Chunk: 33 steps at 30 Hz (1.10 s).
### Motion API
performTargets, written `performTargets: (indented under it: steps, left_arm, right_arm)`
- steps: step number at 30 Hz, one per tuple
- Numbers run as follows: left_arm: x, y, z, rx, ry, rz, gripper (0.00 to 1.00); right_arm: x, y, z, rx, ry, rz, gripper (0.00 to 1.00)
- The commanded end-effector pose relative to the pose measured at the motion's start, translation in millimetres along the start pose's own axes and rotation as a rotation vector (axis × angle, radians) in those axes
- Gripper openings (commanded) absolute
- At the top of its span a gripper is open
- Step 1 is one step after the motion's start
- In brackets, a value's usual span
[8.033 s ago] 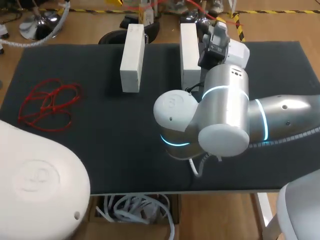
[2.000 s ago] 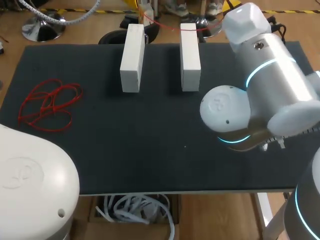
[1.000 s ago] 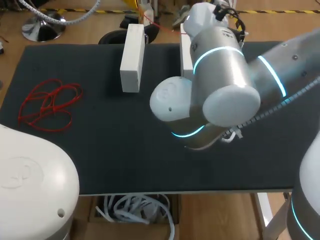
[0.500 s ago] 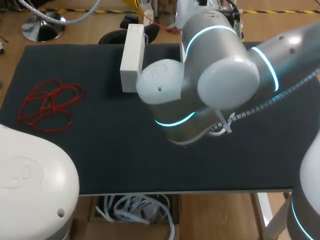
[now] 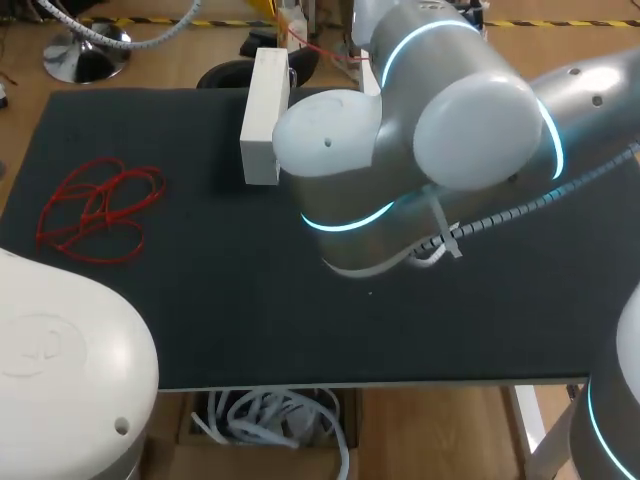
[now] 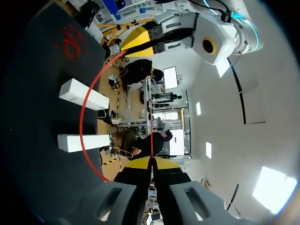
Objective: Grab the tape and strap the tape.
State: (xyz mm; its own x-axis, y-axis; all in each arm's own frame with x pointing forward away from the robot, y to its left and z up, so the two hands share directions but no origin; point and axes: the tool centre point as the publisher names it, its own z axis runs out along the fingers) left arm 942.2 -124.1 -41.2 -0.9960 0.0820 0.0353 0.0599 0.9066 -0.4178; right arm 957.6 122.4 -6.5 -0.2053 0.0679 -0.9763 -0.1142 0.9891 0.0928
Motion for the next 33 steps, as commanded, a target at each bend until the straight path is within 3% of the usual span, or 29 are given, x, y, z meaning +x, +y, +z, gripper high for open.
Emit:
performTargets:
  steps: [1,7,13,33]
  left_arm:
    - [0.2,-0.5,-1.0,-0.004,0.001,-0.001,0.00]
    - [0.2,-0.5,-1.0,-0.004,0.001,-0.001,0.00]
    - [0.2,-0.5,-1.0,-0.004,0.001,-0.001,0.00]
    - [0.2,-0.5,-1.0,-0.004,0.001,-0.001,0.00]
  right_arm:
    - [-3.0,1.9,-0.9,0.003,0.005,-0.035,0.00]
    - [-0.3,20.4,0.3,0.049,-0.064,-0.189,0.00]
    - [4.6,36.8,-3.7,0.025,-0.139,-0.259,0.00]
    - [14.5,72.6,-0.9,-0.014,-0.133,-0.218,0.00]
